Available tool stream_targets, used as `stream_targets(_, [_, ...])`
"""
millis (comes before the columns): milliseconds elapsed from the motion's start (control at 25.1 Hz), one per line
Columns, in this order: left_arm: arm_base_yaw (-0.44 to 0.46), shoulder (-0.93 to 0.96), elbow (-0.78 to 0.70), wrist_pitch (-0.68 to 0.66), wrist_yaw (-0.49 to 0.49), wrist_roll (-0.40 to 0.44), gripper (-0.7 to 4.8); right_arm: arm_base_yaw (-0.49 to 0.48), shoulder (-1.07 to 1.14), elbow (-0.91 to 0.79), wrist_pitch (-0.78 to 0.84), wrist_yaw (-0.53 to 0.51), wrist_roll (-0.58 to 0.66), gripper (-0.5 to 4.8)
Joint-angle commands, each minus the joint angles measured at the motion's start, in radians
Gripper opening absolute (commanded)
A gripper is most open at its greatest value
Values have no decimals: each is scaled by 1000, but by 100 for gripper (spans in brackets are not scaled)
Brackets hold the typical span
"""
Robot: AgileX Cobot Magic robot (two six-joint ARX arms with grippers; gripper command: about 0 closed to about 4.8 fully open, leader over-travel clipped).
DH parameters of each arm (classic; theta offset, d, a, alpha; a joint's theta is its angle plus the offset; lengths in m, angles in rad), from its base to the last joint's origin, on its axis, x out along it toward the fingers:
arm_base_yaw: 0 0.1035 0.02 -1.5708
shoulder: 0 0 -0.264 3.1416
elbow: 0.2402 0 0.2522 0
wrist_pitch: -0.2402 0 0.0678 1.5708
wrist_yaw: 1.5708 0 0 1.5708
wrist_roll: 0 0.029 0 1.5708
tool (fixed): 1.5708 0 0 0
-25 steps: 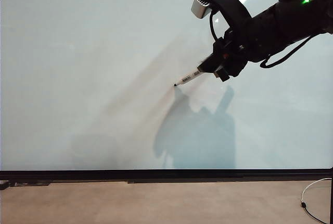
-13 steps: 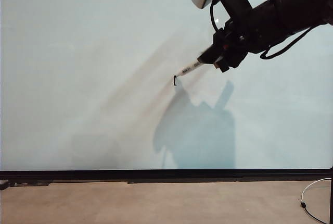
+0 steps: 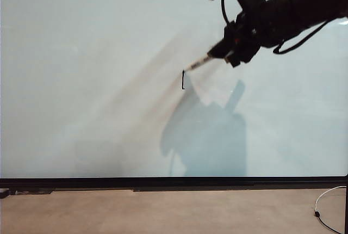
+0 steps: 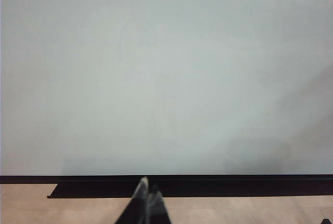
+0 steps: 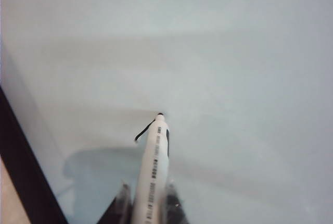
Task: Pick up the pen on the shelf to the right of the whiteboard and draw a rectangle.
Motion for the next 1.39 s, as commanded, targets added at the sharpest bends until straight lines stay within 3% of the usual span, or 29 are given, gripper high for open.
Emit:
stream_targets(40, [0, 0, 3, 6, 0, 5, -4, 1, -18, 7, 24, 8, -7, -6])
stream_targets(756, [0, 0, 3, 6, 0, 5, -5, 1, -62, 6, 20, -18, -2, -6])
stream_targets(995, [0, 0, 3, 6, 0, 5, -4, 62, -79, 5, -78, -27, 11, -6])
stream_targets(1154, [0, 0, 3, 6, 0, 5, -5, 73, -79, 3, -65, -34, 141, -6])
stream_targets(1233, [0, 0, 3, 6, 0, 5, -4, 72, -81, -18, 13, -33, 212, -6])
stream_targets(1313, [0, 0, 3, 6, 0, 5, -4, 71, -87, -84, 190, 19, 327, -6])
stream_targets(1392, [0, 0, 3, 6, 0, 5, -4, 71, -87, -106, 230, 44, 370, -6])
